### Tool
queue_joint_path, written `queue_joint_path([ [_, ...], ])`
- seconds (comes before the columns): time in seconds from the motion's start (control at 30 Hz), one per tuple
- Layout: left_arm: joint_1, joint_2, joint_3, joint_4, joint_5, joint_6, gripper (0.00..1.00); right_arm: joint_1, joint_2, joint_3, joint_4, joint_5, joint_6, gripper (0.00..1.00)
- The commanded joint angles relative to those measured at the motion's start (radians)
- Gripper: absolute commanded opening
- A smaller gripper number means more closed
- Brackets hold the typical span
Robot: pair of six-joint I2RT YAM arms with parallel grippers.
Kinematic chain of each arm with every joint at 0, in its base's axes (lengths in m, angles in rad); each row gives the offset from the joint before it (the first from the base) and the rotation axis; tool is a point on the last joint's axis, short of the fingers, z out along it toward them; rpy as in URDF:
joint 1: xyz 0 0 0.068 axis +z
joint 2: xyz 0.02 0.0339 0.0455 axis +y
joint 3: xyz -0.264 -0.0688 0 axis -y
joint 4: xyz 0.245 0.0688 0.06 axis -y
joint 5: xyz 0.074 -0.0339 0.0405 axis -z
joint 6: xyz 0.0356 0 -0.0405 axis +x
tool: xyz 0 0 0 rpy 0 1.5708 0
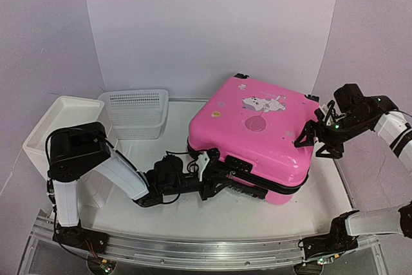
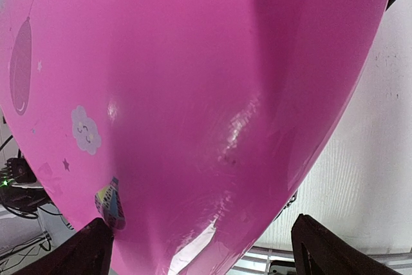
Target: Open, take out, and arrange the luggage
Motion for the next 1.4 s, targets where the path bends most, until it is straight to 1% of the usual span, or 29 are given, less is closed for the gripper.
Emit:
queue_joint_path([
  [0.0,-0.003,0.021,0.066,-0.031,0.006,-0.034,0.36,0.003,-0.023,0.000,0.016,-0.012,-0.003,0.98],
  [0.2,-0.008,0.038,0.098,-0.057,0.017,-0.048,0.31,0.003,-0.020,-0.004,0.018,-0.014,-0.005,0.98],
  [0.33,-0.009,0.048,0.121,-0.079,-0.004,-0.061,0.29,0.002,-0.021,-0.005,0.018,-0.014,-0.004,0.98],
  [0.5,-0.011,0.045,0.129,-0.115,-0.084,-0.078,0.22,0.002,-0.025,-0.005,0.019,-0.016,-0.001,0.98],
  [0.67,-0.014,0.020,0.123,-0.153,-0.177,-0.089,0.19,0.003,-0.030,-0.009,0.019,-0.014,0.001,0.98],
  [0.77,-0.014,0.010,0.129,-0.168,-0.215,-0.120,0.19,0.003,-0.030,-0.011,0.018,-0.019,0.003,0.98],
  [0.87,-0.014,0.008,0.139,-0.192,-0.265,-0.185,0.24,0.003,-0.031,-0.007,0.018,-0.019,0.004,0.98],
  [0.93,-0.014,0.004,0.142,-0.213,-0.298,-0.231,0.25,0.003,-0.033,-0.004,0.018,-0.019,0.008,0.98],
  [1.07,-0.018,-0.013,0.169,-0.272,-0.331,-0.273,0.22,0.003,-0.037,-0.005,0.018,-0.023,0.010,0.98],
  [1.17,-0.024,-0.030,0.195,-0.351,-0.379,-0.286,0.13,0.003,-0.039,-0.007,0.019,-0.026,0.014,0.98],
  [1.27,-0.025,-0.044,0.225,-0.431,-0.423,-0.300,0.09,0.002,-0.044,-0.011,0.018,-0.023,0.019,0.98],
  [1.37,-0.034,-0.051,0.239,-0.470,-0.457,-0.295,0.07,0.002,-0.049,-0.013,0.017,-0.022,0.022,0.98],
])
